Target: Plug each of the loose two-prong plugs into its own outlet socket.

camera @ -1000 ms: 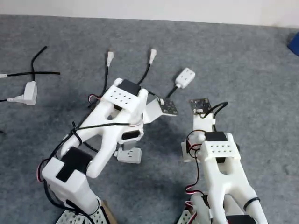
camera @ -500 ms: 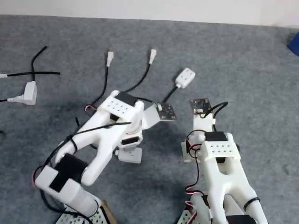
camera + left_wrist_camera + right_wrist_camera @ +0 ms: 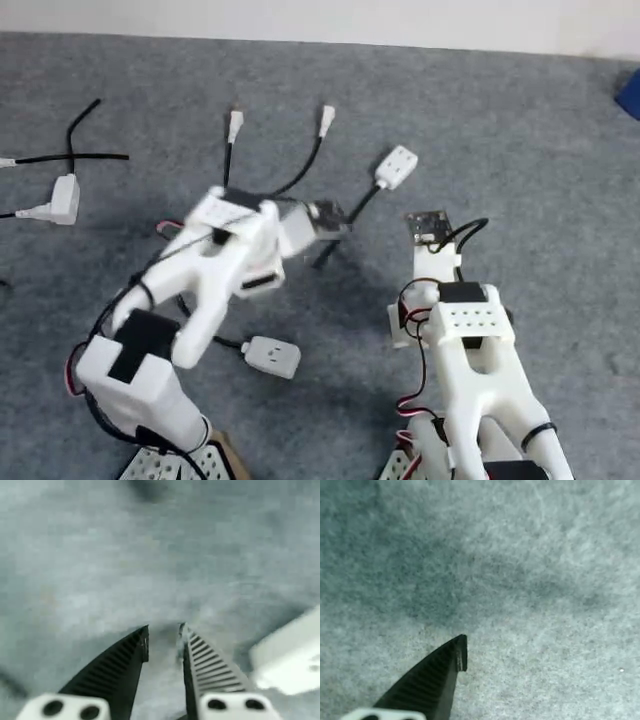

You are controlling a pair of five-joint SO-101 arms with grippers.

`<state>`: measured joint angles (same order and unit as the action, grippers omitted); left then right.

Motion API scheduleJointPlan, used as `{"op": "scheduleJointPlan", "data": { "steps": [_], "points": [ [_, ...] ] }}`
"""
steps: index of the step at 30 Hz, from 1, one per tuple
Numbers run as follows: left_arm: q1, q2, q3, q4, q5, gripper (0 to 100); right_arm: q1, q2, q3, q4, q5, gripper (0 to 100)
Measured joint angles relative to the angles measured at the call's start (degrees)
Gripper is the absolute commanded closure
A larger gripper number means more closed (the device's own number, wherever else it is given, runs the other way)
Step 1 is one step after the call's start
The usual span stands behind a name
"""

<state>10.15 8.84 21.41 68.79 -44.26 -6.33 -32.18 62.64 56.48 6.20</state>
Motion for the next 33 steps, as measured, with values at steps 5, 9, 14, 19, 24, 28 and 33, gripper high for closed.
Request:
{"op": "scheduleJointPlan", "data": {
  "steps": [5, 9, 14, 19, 24, 28, 33],
  "points": [
    [-0.4, -7.6, -0.6, 9.5, -0.5, 97, 0.0, 0.0, 0.1, -1.1, 0.0, 43.0],
    [-0.6, -22.4, 9.7, 10.4, -2.0, 85, 0.0, 0.0, 0.1, -2.1, 0.0, 43.0],
    [-0.4, -42.3, 29.9, -1.1, -1.8, 80, 0.0, 0.0, 0.1, -2.1, 0.0, 43.0],
    [4.2, -45.0, 39.3, -4.8, -1.9, 81, 0.0, 0.0, 0.1, -2.1, 0.0, 43.0],
    [6.8, -44.6, 39.6, -5.0, -1.2, 81, 0.0, 0.0, 0.2, -2.1, 0.0, 43.0],
    [7.6, -44.6, 39.8, -5.0, -0.6, 81, 0.0, 0.0, 0.3, -2.1, 0.0, 43.0],
    [8.0, -44.6, 39.8, -2.6, -0.4, 81, 0.0, 0.0, 0.3, -2.1, 0.0, 43.0]
  ]
}}
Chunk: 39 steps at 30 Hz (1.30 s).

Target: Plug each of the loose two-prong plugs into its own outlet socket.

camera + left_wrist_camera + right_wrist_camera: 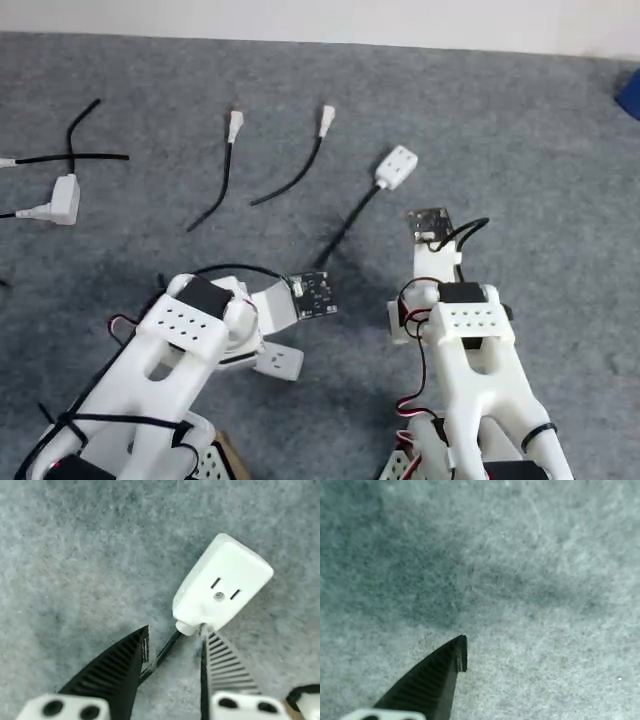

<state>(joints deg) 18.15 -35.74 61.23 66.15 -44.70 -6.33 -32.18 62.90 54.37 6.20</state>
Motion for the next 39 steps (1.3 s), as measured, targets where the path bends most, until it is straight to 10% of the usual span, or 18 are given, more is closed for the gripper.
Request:
{"op": "scheduleJointPlan", "data": {
  "steps": [15, 39],
  "points": [
    [0.5, -15.6, 1.5, 13.0, 0.1, 85, 0.0, 0.0, 0.0, 0.0, 0.0, 43.0],
    [8.7, -2.5, 5.0, -4.7, 2.8, 85, 0.0, 0.0, 0.0, 0.0, 0.0, 43.0]
  ]
}}
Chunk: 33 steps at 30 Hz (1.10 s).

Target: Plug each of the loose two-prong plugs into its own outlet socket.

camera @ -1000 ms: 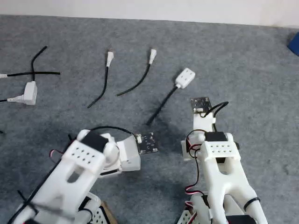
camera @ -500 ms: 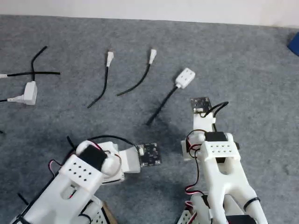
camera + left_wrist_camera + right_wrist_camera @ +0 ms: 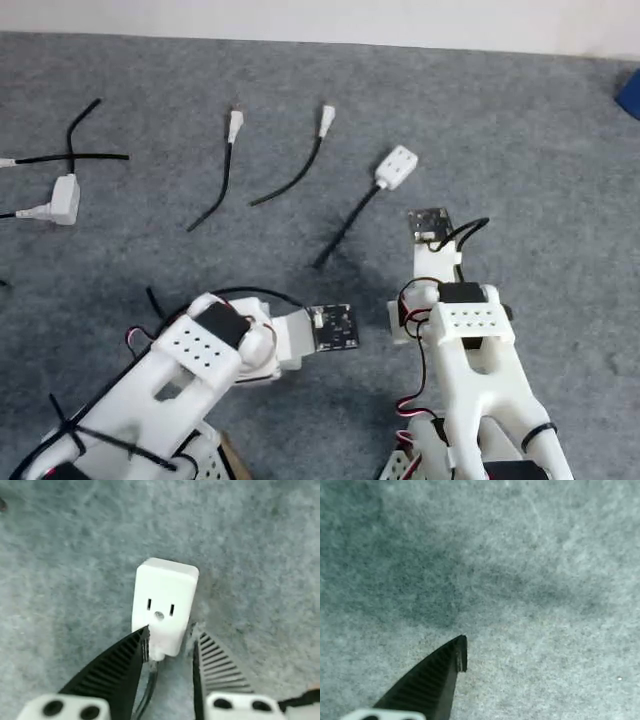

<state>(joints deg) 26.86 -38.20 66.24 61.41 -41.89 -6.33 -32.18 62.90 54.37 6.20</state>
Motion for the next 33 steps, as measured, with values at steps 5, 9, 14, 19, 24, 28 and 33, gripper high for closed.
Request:
{"op": "scheduleJointPlan", "data": {
  "steps": [5, 9, 14, 19, 24, 28, 33],
  "points": [
    [-1.9, 5.7, -5.5, 0.3, -1.8, 85, 0.0, 0.0, 0.0, 0.0, 0.0, 43.0],
    [-8.5, 9.1, -11.3, 1.9, -6.1, 85, 0.0, 0.0, 0.0, 0.0, 0.0, 43.0],
    [-13.7, 13.9, -14.1, 2.0, -10.0, 85, 0.0, 0.0, 0.0, 0.0, 0.0, 43.0],
    [-14.6, 15.7, -17.1, 2.0, -10.6, 85, 0.0, 0.0, 0.0, 0.0, 0.0, 43.0],
    [-15.4, 15.8, -21.4, 2.0, -10.6, 85, 0.0, 0.0, 0.0, 0.0, 0.0, 43.0],
    [-17.1, 16.0, -23.3, 2.0, -12.4, 85, 0.0, 0.0, 0.0, 0.0, 0.0, 43.0],
    [-18.5, 16.0, -23.3, 2.0, -12.7, 85, 0.0, 0.0, 0.0, 0.0, 0.0, 43.0]
  ]
}}
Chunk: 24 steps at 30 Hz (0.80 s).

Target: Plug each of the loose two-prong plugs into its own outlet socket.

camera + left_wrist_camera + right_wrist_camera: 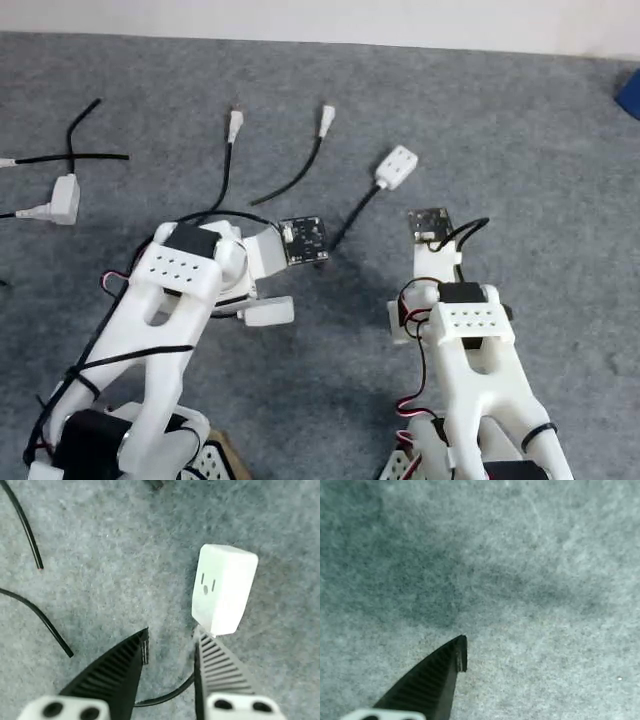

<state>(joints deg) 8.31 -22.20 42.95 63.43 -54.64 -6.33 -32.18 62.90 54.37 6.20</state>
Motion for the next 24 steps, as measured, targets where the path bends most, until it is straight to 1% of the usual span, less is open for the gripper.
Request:
{"op": "scheduleJointPlan", "data": {
  "steps": [3, 5, 9, 13, 15, 17, 21, 24],
  "points": [
    [0.2, 0.0, 0.0, 0.4, 0.0, 85, 0.0, 0.0, 0.0, 0.0, 0.0, 43.0],
    [0.7, 0.0, -0.3, 3.3, 0.3, 85, 0.0, 0.0, 0.0, 0.0, 0.0, 43.0],
    [3.5, 0.0, -0.6, 8.3, 4.4, 85, 0.0, 0.0, 0.0, 0.0, 0.0, 43.0],
    [8.0, 0.0, 0.8, 9.2, 7.6, 85, 0.0, 0.0, 0.0, 0.0, 0.0, 43.0],
    [10.1, 0.0, 2.5, 9.0, 8.4, 85, 0.0, 0.0, 0.0, 0.0, 0.0, 43.0],
    [11.3, 0.0, 4.1, 6.9, 9.2, 85, 0.0, 0.0, 0.0, 0.0, 0.0, 43.0],
    [11.7, 0.1, 6.9, 2.8, 9.6, 85, 0.0, 0.0, 0.0, 0.0, 0.0, 43.0],
    [11.5, 0.1, 7.1, 1.7, 9.6, 85, 0.0, 0.0, 0.0, 0.0, 0.0, 43.0]
  ]
}}
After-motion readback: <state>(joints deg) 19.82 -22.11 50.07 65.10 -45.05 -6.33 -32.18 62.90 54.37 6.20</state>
